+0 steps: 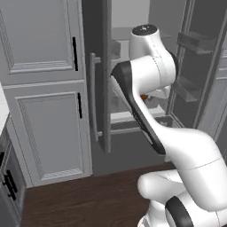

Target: Place one mushroom and one chicken drumstick in each tupperware on the nearby counter, to pack two identical lunches.

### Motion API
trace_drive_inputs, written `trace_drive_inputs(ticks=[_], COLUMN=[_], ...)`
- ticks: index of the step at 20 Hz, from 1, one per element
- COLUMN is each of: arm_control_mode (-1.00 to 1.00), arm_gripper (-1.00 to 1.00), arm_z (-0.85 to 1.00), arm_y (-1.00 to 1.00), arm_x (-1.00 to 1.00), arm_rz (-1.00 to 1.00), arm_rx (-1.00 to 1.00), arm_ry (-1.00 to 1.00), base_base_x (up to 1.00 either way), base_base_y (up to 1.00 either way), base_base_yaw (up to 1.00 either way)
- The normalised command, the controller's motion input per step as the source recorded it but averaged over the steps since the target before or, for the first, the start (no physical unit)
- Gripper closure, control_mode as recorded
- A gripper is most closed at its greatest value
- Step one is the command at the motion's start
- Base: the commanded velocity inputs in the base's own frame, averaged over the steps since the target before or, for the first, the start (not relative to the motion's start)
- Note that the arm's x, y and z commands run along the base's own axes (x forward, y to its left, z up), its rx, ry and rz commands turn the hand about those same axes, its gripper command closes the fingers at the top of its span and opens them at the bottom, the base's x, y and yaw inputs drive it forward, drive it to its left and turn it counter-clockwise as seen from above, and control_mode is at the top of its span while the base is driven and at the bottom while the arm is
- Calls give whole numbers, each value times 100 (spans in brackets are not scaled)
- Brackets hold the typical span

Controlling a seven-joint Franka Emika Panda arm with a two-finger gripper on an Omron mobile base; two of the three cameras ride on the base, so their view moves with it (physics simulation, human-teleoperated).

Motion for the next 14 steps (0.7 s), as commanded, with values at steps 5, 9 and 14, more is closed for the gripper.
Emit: trace_drive_inputs(ticks=[5,9,14], arm_control_mode=[100,100,100], arm_gripper=[100,100,100], arm_z=[0,0,0], arm_y=[0,0,0], arm_x=[0,0,0], arm_rz=[0,0,0], arm_rx=[0,0,0], arm_ry=[0,0,0], base_base_x=[24,45,77], base_base_y=[100,97,57], base_base_yaw=[22,24,28])
